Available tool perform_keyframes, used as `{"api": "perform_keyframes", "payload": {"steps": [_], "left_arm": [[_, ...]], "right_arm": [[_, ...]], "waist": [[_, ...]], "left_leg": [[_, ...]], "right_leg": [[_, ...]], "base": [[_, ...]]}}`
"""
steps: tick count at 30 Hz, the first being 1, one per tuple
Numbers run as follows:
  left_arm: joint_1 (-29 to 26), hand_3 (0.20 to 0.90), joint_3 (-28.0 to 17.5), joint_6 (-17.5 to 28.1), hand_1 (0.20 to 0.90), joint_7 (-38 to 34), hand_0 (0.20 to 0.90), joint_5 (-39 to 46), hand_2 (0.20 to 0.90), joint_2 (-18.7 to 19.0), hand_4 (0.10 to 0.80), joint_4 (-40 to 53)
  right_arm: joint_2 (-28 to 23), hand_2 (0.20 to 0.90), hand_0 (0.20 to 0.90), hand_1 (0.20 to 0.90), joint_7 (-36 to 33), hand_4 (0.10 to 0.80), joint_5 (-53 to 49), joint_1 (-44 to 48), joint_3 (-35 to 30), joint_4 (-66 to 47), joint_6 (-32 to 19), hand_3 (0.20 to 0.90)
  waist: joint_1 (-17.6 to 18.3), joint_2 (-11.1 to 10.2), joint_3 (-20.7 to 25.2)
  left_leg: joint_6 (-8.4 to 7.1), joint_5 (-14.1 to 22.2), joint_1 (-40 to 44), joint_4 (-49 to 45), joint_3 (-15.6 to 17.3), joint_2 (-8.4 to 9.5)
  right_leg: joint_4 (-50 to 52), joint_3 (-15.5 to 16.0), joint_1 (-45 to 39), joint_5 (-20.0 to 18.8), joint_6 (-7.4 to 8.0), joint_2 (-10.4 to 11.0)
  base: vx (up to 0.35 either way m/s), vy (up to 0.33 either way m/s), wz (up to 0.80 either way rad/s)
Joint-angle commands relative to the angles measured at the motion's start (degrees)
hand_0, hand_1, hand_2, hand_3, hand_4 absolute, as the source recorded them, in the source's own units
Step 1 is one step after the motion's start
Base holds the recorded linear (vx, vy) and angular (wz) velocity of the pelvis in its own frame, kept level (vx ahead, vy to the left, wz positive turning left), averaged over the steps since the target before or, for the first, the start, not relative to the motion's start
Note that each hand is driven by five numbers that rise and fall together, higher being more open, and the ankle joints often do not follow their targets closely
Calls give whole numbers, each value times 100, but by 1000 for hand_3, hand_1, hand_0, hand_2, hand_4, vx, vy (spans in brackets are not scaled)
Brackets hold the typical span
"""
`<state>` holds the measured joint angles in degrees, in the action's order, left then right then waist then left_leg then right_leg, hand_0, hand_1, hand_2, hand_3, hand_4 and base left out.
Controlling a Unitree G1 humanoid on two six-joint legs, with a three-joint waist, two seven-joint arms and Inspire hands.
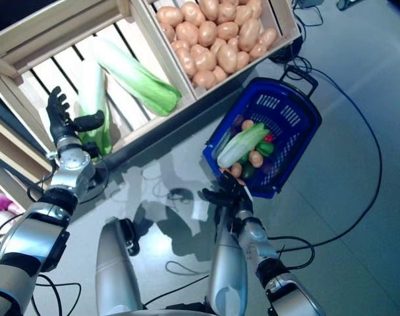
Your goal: Put vegetables into the basket
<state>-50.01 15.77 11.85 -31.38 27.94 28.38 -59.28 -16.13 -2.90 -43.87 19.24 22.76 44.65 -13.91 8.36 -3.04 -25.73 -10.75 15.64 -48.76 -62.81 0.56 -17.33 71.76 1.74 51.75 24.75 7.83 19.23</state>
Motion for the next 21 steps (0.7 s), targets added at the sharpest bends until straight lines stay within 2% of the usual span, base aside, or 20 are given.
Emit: {"api": "perform_keyframes", "payload": {"steps": [1,5,11,21], "left_arm": [[-615,900,169,-151,900,326,900,243,900,626,800,-333],[-675,900,251,-379,900,790,900,673,900,642,800,-511],[-820,900,359,-617,900,1446,900,873,900,765,800,-765],[-1143,900,555,-802,900,1335,900,791,900,906,800,-1121]], "right_arm": [[-191,900,900,900,43,800,-377,-389,-92,-120,-157,900],[-249,900,900,900,-128,800,-459,-282,-75,-456,-77,900],[-350,900,900,900,-370,800,-665,-48,-119,-785,56,900],[-583,900,900,900,-567,800,-982,360,-248,-863,135,900]], "waist": [[64,68,154],[84,53,63],[122,16,-51],[123,-43,-220]], "left_leg": [[425,865,58,-420,376,16],[411,874,-138,-557,357,-18],[370,914,-575,-898,282,-96],[353,960,-1419,-1501,60,-164]], "right_leg": [[-390,55,-133,-214,-150,-15],[-263,38,56,-224,-139,9],[57,9,478,-219,-132,34],[710,-61,1295,-177,-125,80]], "base": [[0,0,0],[0,0,0],[-13,-6,-1],[-39,-38,-5]]}}
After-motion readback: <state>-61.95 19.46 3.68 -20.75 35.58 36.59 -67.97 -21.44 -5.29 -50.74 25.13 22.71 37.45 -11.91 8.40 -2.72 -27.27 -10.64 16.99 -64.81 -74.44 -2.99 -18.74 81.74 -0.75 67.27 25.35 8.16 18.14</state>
